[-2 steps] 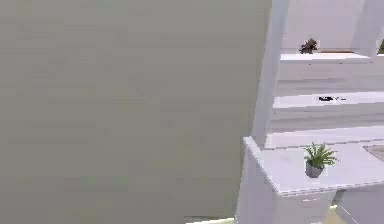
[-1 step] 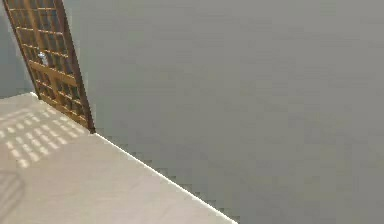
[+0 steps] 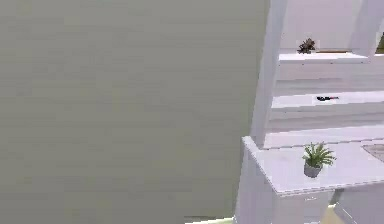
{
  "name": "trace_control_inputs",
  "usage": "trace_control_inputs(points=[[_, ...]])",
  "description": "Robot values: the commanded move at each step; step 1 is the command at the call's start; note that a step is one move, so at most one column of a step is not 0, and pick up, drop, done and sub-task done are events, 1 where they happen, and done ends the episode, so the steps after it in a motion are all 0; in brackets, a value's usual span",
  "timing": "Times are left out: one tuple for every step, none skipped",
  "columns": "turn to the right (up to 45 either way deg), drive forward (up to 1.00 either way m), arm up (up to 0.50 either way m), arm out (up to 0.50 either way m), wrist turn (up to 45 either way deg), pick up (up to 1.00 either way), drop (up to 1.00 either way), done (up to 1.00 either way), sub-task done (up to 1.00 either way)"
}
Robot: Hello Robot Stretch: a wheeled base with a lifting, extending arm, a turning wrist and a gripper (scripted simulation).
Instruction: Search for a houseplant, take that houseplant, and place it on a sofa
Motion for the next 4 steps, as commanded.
trace_control_inputs(points=[[21.0, 0.0, 0.0, 0.0, 0.0, 0.0, 0.0, 0.0, 0.0], [0.0, 0.4, 0.0, 0.0, 0.0, 0.0, 0.0, 0.0, 0.0], [-45.0, 0.0, 0.0, 0.0, 0.0, 0.0, 0.0, 0.0, 0.0], [-18.0, 0.0, 0.0, 0.0, 0.0, 0.0, 0.0, 0.0, 0.0]])
